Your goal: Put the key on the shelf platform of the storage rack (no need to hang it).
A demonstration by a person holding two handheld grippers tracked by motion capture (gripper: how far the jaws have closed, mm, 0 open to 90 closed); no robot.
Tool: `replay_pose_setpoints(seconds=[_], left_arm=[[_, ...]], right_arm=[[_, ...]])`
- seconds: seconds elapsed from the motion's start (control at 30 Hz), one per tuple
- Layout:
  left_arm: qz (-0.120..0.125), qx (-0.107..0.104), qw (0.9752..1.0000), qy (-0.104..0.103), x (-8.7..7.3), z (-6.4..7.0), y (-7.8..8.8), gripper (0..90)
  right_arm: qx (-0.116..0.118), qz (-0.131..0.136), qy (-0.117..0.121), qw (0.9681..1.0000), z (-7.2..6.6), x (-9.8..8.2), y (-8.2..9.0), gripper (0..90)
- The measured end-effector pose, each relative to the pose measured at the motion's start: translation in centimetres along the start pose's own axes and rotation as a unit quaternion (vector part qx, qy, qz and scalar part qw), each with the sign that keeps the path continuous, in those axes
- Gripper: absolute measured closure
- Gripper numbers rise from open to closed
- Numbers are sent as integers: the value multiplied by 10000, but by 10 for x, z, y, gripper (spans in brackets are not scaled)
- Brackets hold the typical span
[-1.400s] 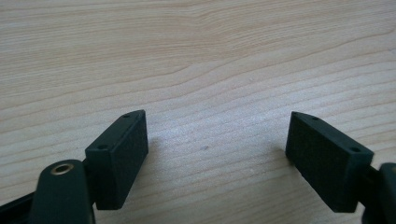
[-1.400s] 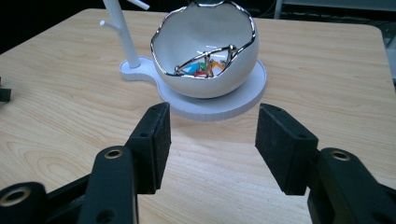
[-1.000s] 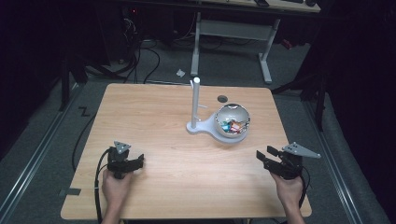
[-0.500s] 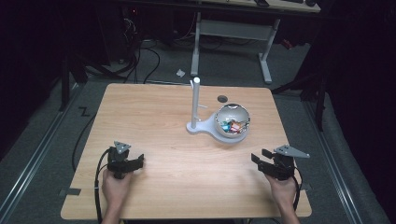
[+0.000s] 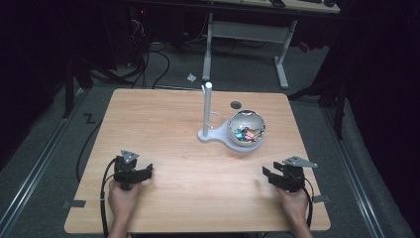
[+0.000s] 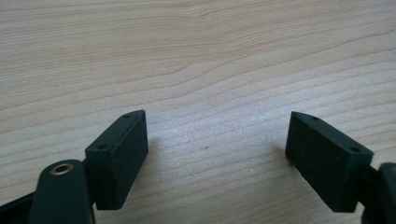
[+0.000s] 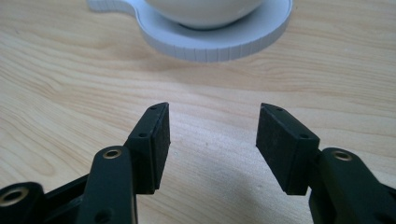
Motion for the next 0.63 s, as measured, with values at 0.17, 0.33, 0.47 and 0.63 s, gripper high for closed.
replay_pose_setpoints(seconds=[0.17,0.33,0.47,0.63], left_arm=[[0,-1,10000,0,0,0,0,215],[-1,-1,10000,1,0,0,0,215],[0,-2,10000,1,0,0,0,215],[15,-10,10000,36,0,0,0,215]], right_arm=[[-144,-111,136,9997,-1,-7,-11,433],[-332,-294,307,9985,-3,-14,-22,423],[-383,-318,307,9983,-3,-16,-24,401],[-395,-322,308,9982,-3,-16,-25,395]])
Point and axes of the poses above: each handheld gripper's, and its own axes: y roughly backward along the jaws, x roughly out of its top, z roughly to its right, the point moved 1 cm from there along -y, roughly forward along the jaws, and after that the axes turned 8 degrees about z, right-handed, at the moved point
